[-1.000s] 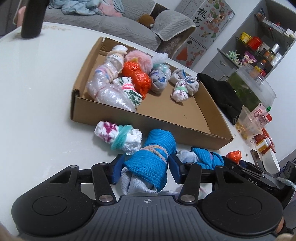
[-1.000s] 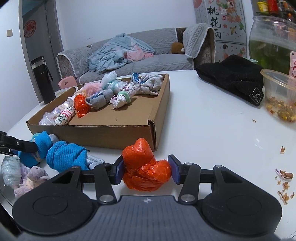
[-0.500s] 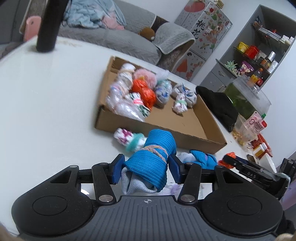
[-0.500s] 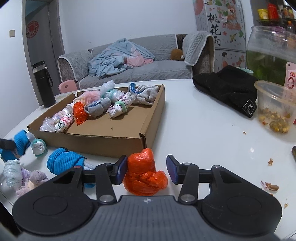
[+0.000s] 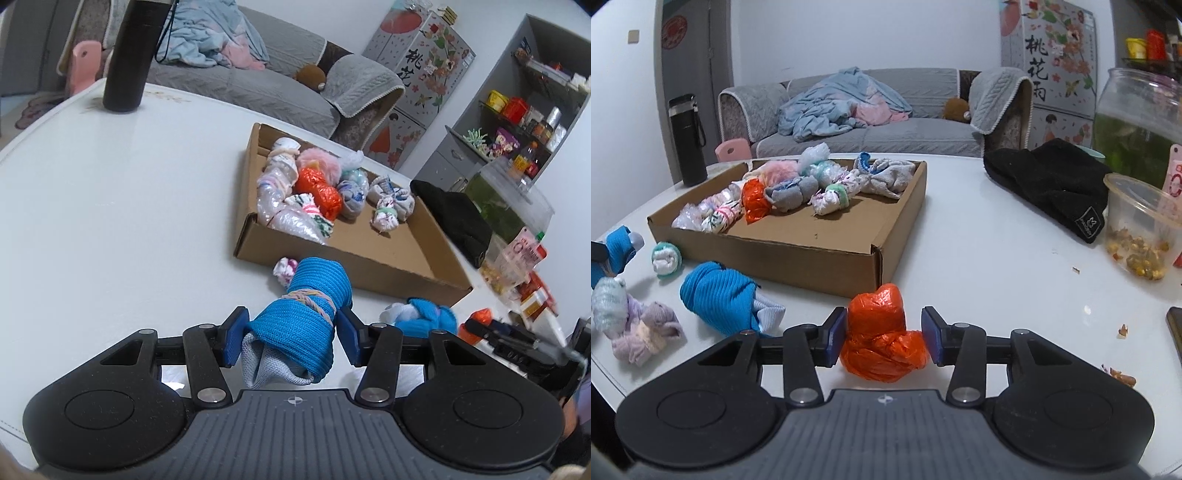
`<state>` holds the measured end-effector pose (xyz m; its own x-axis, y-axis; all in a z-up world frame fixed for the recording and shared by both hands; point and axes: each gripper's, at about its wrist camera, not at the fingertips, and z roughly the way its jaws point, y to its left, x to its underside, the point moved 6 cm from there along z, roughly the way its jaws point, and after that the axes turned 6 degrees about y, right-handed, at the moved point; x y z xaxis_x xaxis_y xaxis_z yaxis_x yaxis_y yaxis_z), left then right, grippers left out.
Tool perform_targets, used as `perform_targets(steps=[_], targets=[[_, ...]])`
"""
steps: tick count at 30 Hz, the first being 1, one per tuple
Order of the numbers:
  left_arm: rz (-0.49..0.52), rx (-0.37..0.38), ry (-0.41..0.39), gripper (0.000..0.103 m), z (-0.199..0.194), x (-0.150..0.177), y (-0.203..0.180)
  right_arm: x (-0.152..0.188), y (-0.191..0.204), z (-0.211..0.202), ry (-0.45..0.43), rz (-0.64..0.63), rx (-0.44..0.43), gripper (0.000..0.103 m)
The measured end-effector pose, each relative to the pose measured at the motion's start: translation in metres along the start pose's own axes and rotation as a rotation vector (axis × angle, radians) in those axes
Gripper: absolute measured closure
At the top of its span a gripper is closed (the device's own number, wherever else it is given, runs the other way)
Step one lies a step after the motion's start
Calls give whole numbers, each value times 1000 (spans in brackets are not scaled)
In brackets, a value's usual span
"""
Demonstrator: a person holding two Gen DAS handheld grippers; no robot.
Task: Organize objects
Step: 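Carry the blue sock roll and orange bag bundle over the tray with both grippers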
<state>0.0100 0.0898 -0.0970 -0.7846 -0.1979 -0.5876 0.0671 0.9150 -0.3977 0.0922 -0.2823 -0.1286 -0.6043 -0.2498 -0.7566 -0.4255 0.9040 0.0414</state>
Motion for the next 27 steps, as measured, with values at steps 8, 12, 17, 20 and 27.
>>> perform_targets(steps=[8,12,17,20,27], targets=[[50,-44,1,45,6,8,4,3,7,1,14,-103,9,57],[67,-65,3,45,11,10,9,7,10,4,30,-132,2,56],[106,-76,-10,44,15,11,10,10,8,3,33,-130,-8,61],[134,-85,-23,43,16,10,8,11,7,2,31,-122,-17,62],[196,-95,-40,45,17,14,1,12,2,-3,28,-88,-31,63]])
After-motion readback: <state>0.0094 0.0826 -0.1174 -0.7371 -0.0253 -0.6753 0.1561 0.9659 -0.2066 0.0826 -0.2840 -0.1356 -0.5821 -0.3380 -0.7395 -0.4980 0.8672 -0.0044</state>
